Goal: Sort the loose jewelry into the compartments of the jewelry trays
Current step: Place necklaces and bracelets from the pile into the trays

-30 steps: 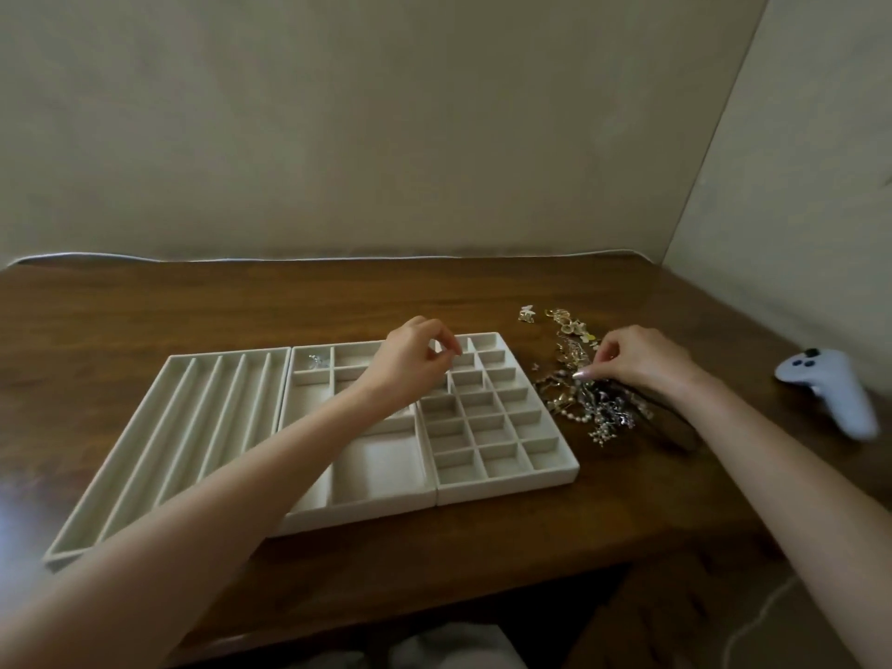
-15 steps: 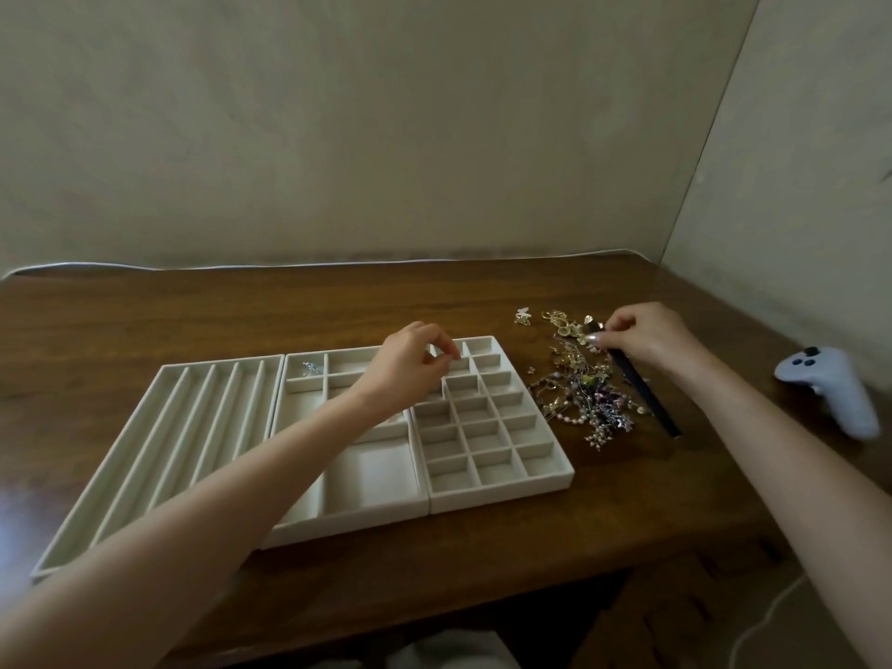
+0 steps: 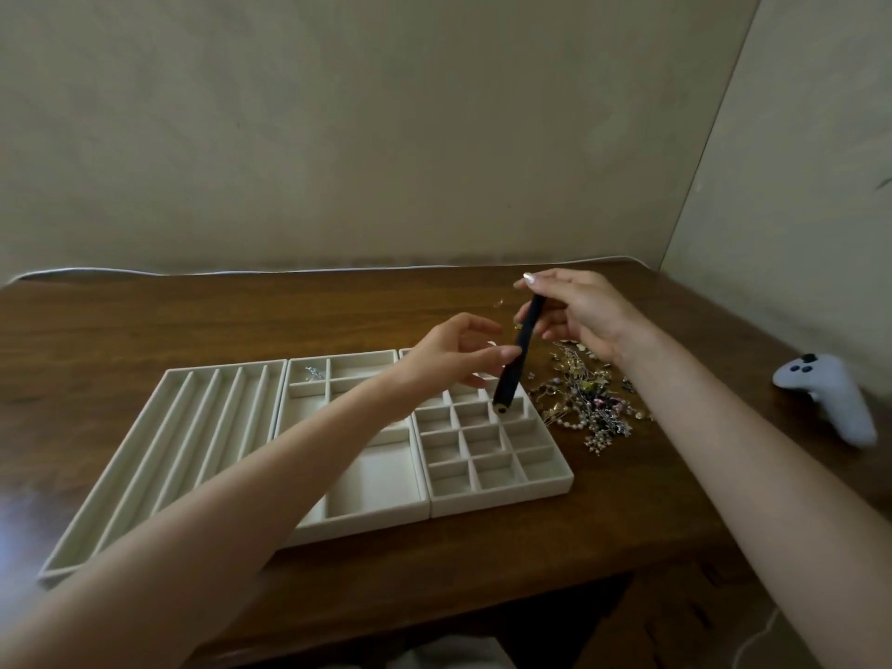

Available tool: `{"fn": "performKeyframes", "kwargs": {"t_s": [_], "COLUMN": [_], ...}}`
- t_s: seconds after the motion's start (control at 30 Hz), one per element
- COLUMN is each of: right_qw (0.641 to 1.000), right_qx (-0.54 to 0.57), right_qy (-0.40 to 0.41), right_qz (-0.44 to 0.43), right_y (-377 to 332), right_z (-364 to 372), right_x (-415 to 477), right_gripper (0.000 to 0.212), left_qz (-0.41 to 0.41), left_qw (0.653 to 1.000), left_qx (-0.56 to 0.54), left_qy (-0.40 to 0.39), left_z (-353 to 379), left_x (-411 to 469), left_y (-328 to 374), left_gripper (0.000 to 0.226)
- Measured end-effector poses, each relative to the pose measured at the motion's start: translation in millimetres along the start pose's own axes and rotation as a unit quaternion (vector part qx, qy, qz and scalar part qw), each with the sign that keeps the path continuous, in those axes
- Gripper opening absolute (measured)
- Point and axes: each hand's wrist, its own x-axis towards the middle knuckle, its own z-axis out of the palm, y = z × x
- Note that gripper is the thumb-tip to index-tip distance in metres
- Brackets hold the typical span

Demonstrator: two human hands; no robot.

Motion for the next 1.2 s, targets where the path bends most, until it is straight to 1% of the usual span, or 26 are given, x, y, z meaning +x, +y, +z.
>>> {"fn": "performKeyframes", "kwargs": {"t_s": [0.1, 0.23, 0.37, 0.53, 0.63, 0.73, 0.83, 0.93, 1.03, 1.2], "right_qw": [1.0, 0.997, 0.995, 0.995, 0.997, 0.999, 0.999, 0.997, 0.995, 0.986], "right_qx": [0.021, 0.065, 0.084, 0.08, 0.06, 0.046, 0.036, 0.023, -0.033, -0.132], "right_qy": [0.011, 0.031, 0.049, 0.064, 0.045, 0.021, -0.021, -0.07, -0.095, -0.099], "right_qz": [-0.006, -0.005, -0.003, 0.007, 0.008, 0.003, -0.002, -0.008, -0.024, -0.035], "right_y": [2, 5, 7, 12, 10, 7, 2, -4, -5, 5], "right_z": [10, 18, 26, 50, 76, 107, 141, 181, 217, 250], "right_x": [3, 8, 11, 19, 24, 31, 37, 43, 49, 55], "right_gripper": [0.019, 0.012, 0.012, 0.011, 0.01, 0.007, 0.007, 0.01, 0.02, 0.024], "left_qz": [0.009, -0.006, -0.014, 0.011, 0.005, -0.003, -0.028, -0.055, -0.077, -0.118], "left_qw": [0.999, 0.999, 0.999, 0.992, 0.983, 0.963, 0.942, 0.92, 0.905, 0.888], "left_qx": [-0.002, 0.007, 0.039, 0.109, 0.163, 0.236, 0.281, 0.32, 0.351, 0.391], "left_qy": [0.031, 0.032, 0.034, 0.061, 0.087, 0.128, 0.18, 0.221, 0.229, 0.213], "left_z": [-5, -14, -20, -35, -51, -73, -93, -105, -107, -99], "left_x": [-3, -10, -19, -40, -58, -82, -112, -138, -154, -162], "left_y": [-1, -2, -5, -14, -18, -22, -25, -26, -28, -37], "left_gripper": [0.034, 0.027, 0.023, 0.018, 0.017, 0.014, 0.013, 0.018, 0.021, 0.018]}}
